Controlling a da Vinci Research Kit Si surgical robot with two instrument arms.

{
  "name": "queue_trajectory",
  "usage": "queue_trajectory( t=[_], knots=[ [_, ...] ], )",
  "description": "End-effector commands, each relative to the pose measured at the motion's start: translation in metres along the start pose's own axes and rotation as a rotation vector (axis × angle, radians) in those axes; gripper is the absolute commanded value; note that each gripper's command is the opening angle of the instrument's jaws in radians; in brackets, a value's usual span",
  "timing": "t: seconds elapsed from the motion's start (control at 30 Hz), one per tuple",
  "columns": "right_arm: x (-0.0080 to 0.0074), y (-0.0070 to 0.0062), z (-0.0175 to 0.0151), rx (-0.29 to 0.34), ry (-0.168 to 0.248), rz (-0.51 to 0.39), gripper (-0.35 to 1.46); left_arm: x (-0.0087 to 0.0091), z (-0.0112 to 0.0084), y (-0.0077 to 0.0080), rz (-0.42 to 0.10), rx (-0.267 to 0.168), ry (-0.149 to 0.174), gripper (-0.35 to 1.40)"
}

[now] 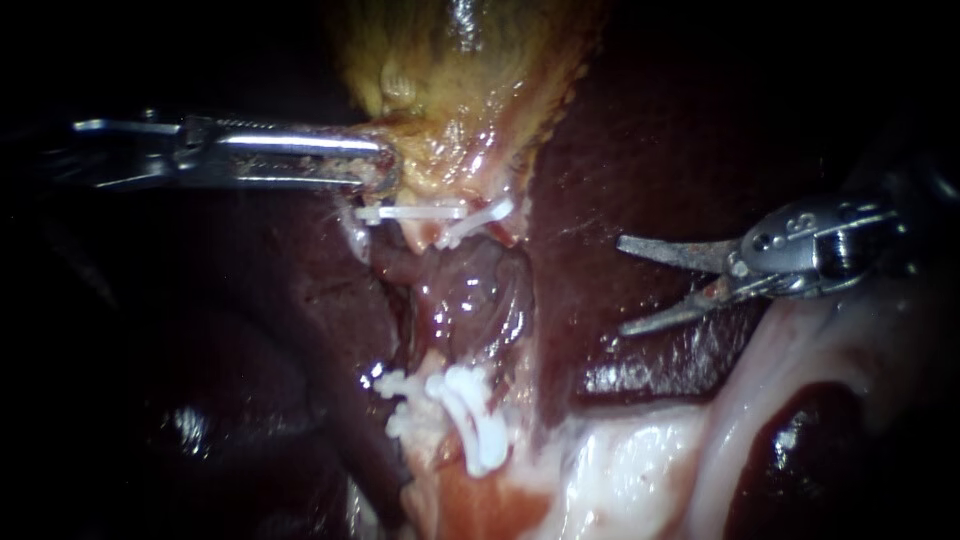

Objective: Go back from the cut right tube

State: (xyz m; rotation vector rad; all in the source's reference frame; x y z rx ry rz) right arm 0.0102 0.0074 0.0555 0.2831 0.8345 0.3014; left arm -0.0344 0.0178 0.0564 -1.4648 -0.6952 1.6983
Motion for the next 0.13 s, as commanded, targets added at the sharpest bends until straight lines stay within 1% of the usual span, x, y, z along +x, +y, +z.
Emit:
queue_trajectory(
  t=[0.03,0.1,0.13],
  knots=[
    [0.0,0.0,0.0,0.0,0.0,0.0,1.45,0.0001,-0.0001,0.0,-0.001,-0.001,-0.001,-0.35],
    [0.0001,-0.0001,0.0,0.012,0.0,0.0,1.45,0.0001,-0.0001,0.0001,-0.001,-0.001,-0.001,-0.35],
    [0.0002,-0.0002,0.0,0.029,0.0,0.001,1.45,0.0002,-0.0002,0.0001,-0.001,-0.002,-0.001,-0.35]
  ],
)
